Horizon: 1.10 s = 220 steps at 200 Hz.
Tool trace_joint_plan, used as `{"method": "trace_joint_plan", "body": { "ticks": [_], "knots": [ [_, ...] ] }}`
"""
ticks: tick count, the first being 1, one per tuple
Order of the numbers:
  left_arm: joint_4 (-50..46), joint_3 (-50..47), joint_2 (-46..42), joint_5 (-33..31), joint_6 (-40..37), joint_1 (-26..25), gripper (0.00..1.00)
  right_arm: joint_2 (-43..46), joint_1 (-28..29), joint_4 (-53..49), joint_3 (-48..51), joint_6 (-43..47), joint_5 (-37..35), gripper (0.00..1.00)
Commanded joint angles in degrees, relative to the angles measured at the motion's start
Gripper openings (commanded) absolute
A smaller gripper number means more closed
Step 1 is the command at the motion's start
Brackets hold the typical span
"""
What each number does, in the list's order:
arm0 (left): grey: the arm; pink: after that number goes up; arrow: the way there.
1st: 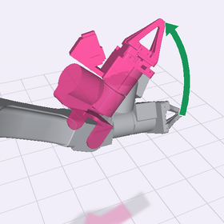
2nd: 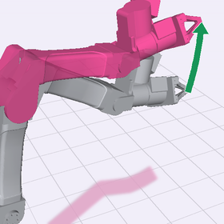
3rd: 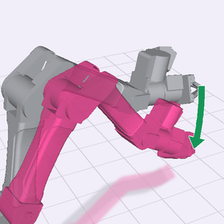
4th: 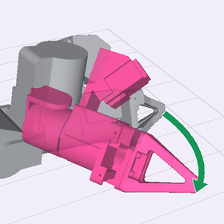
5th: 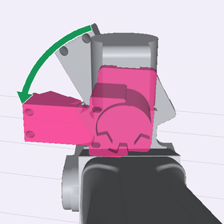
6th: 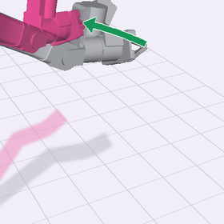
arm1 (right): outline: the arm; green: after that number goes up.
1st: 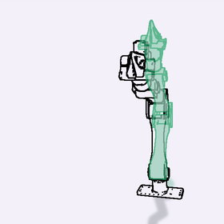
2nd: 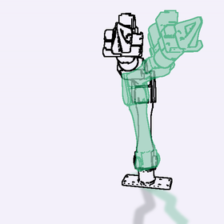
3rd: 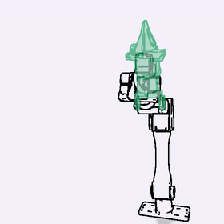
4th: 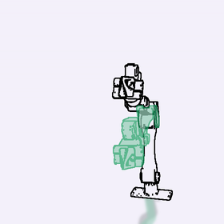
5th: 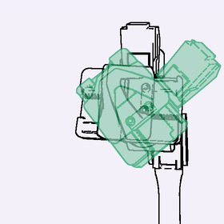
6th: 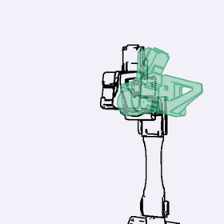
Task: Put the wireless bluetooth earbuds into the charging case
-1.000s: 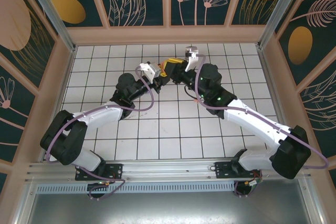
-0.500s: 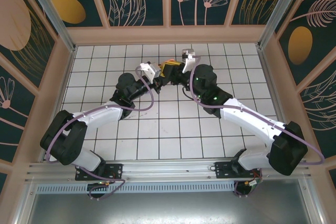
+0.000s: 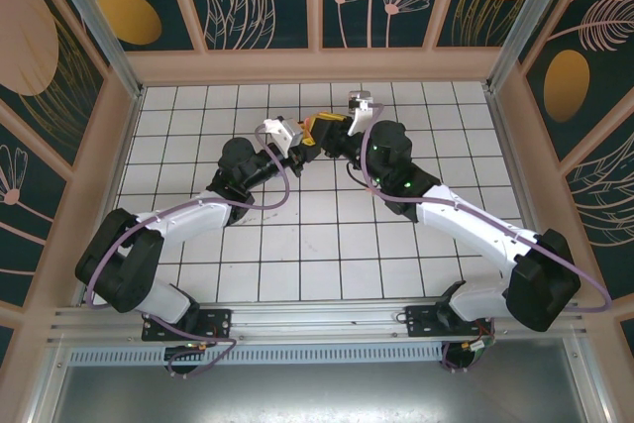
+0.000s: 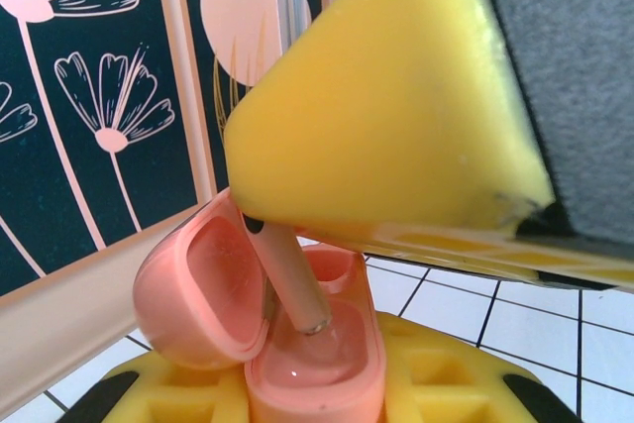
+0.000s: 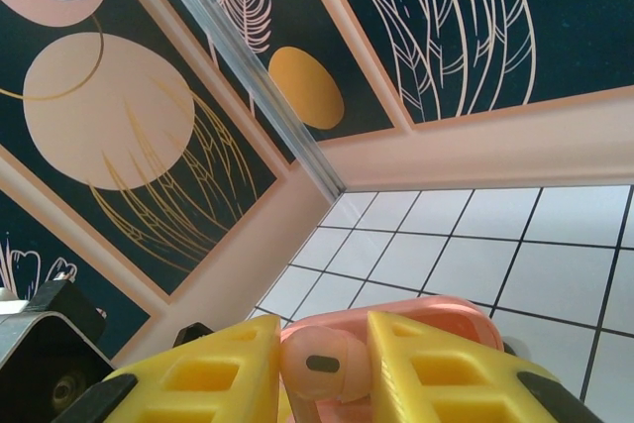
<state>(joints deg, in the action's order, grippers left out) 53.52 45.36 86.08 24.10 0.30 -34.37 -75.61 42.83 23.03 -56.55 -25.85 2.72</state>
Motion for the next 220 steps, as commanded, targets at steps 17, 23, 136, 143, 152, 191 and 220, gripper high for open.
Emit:
{"method": "trace_joint_plan", "body": {
  "ticks": [17,23,136,143,152,191,220],
  "knots": [
    [1.9,1.3,-2.2,1.8,0.9,0.4,0.0,-0.9,0.2,0.9,1.2,0.6,1.1,0.28],
    [1.9,1.4,-2.2,1.8,0.9,0.4,0.0,-0.9,0.3,0.8,1.3,0.7,1.0,0.28],
    [1.3,2.5,-2.1,1.9,1.3,0.3,0.0,-1.5,2.6,-2.5,1.5,3.8,-1.9,0.26],
    [1.3,2.6,-2.3,1.9,1.2,0.3,0.0,-1.7,2.7,-3.1,1.3,3.9,-2.2,0.26],
    [1.4,2.5,-2.5,2.1,1.1,0.3,0.0,-1.8,2.8,-3.3,1.4,4.0,-2.4,0.25],
    [1.1,2.6,-3.6,2.1,1.1,0.3,0.0,-2.1,3.2,-4.5,1.2,5.1,-3.3,0.25],
    [0.4,2.8,-4.1,2.2,0.9,0.3,0.0,-2.2,3.4,-5.5,0.8,5.6,-4.9,0.26]
  ]
}}
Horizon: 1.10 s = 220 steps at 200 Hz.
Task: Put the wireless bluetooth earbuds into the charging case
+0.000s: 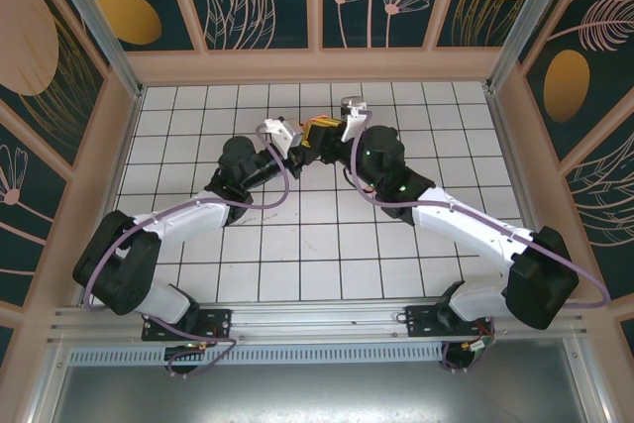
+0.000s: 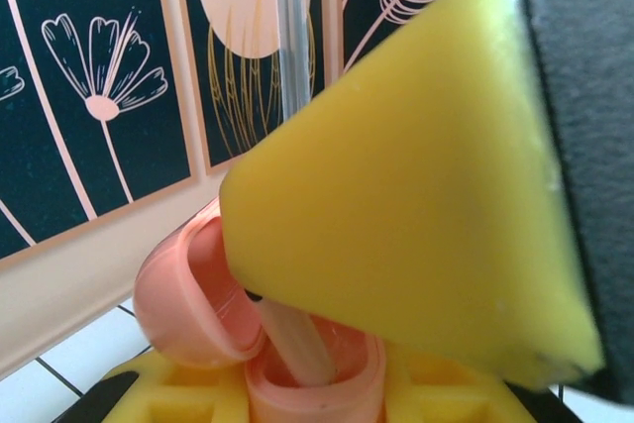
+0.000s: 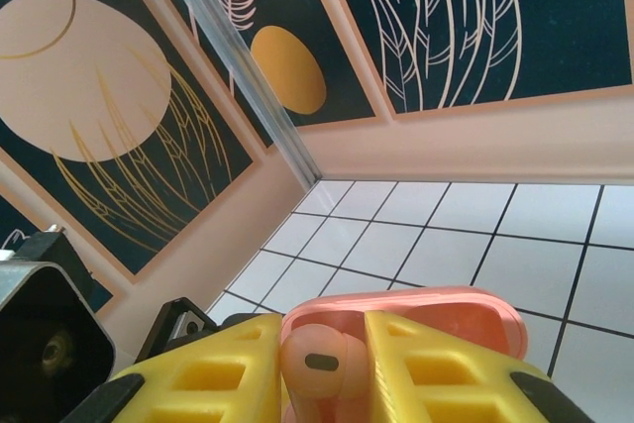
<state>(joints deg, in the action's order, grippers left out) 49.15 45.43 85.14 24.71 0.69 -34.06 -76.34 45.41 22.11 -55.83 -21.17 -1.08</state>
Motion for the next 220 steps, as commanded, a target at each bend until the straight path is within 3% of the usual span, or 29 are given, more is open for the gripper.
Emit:
{"method": "trace_joint_plan", "body": {
  "ticks": [1,92,220],
  "knots": [
    [4.7,2.7,-3.2,1.6,0.5,0.0,0.0,-1.4,0.9,-4.6,0.2,1.0,-1.1,0.27],
    [4.4,2.6,-3.7,1.7,0.5,-0.1,0.0,-2.2,1.3,-6.9,-1.6,0.0,-4.0,0.44],
    [4.4,2.5,-4.3,1.7,0.6,-0.1,0.0,-3.0,0.3,-11.5,-5.6,-6.7,-2.6,0.57]
  ]
}}
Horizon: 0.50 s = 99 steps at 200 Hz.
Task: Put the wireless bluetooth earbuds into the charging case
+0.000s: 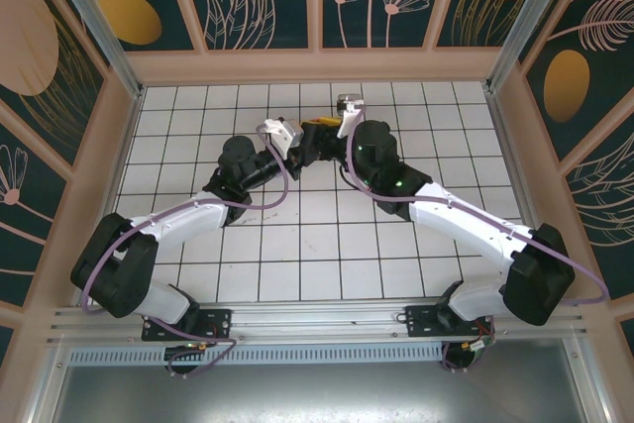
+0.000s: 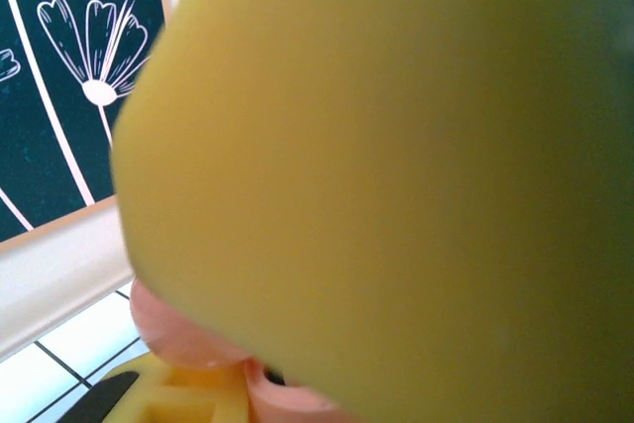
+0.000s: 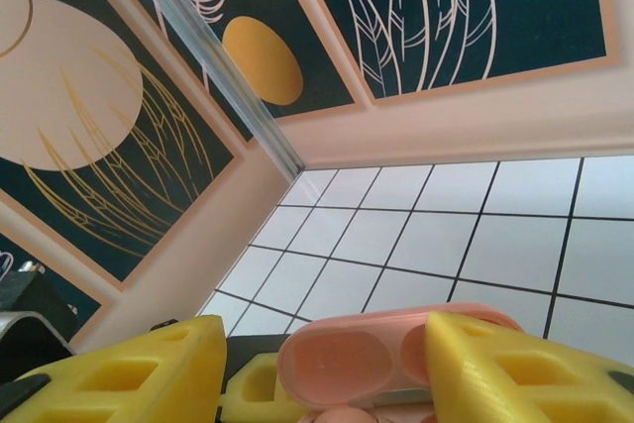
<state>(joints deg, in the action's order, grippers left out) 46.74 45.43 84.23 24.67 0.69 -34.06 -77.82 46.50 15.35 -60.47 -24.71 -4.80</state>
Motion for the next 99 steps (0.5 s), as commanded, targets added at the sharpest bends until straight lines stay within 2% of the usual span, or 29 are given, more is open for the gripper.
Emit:
{"method": "trace_joint_plan", "body": {
  "ticks": [1,60,99],
  "knots": [
    [6.8,2.5,-3.4,1.8,0.6,-0.1,0.0,-1.5,-0.8,-4.8,-1.0,-3.3,1.2,0.58],
    [7.5,1.5,-3.5,1.3,0.3,-0.2,0.0,1.1,-1.8,-3.8,-2.0,-6.1,6.0,0.64],
    [9.5,-0.9,-4.2,-0.7,-0.1,-0.2,0.0,6.5,-2.2,-6.8,-3.7,-7.7,7.0,0.66]
  ]
}}
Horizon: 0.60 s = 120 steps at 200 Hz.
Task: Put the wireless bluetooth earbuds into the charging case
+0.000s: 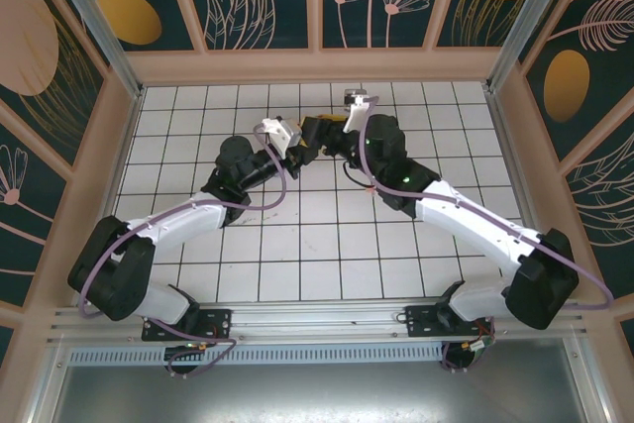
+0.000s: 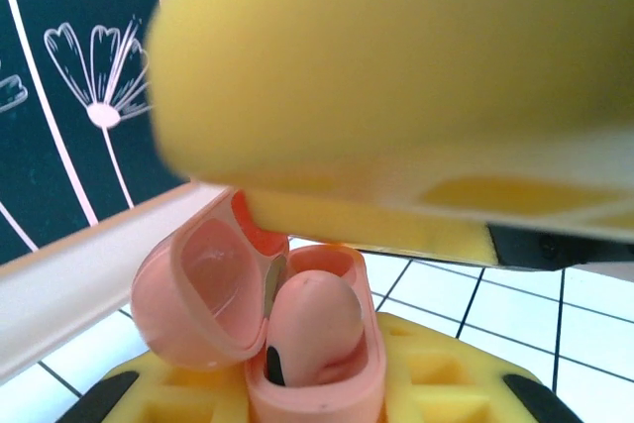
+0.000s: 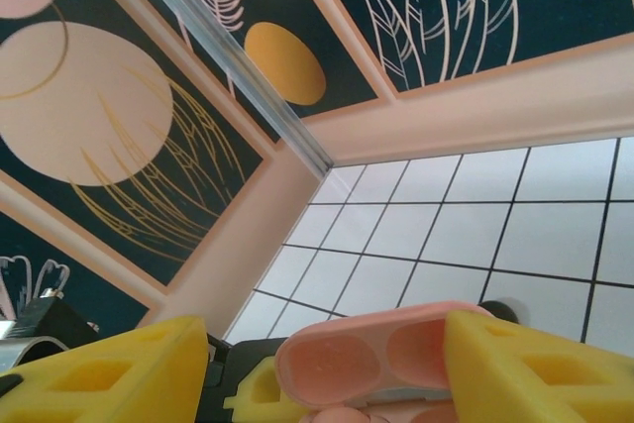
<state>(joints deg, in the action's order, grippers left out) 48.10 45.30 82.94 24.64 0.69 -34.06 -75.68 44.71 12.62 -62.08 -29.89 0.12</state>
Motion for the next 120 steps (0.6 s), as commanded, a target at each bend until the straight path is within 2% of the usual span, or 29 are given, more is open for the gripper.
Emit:
{"method": "trace_joint_plan", "body": {
  "ticks": [1,45,71,120],
  "knots": [
    [8.2,-0.9,-3.0,-0.8,-0.1,-0.1,0.0,4.6,-0.5,-4.2,-2.1,-2.6,2.1,0.66],
    [9.1,-3.2,-4.8,-2.4,-0.9,-0.1,0.0,11.6,-2.0,-11.0,-1.3,-3.9,0.0,0.67],
    [9.2,-4.6,-6.3,-2.3,-1.4,-0.2,0.0,14.6,-5.2,-16.5,0.8,-4.5,-0.7,0.67],
    [7.7,-8.0,-9.6,-2.2,-2.7,-0.1,0.0,13.6,-12.5,-27.9,5.6,-1.0,-1.9,0.67]
  ]
}}
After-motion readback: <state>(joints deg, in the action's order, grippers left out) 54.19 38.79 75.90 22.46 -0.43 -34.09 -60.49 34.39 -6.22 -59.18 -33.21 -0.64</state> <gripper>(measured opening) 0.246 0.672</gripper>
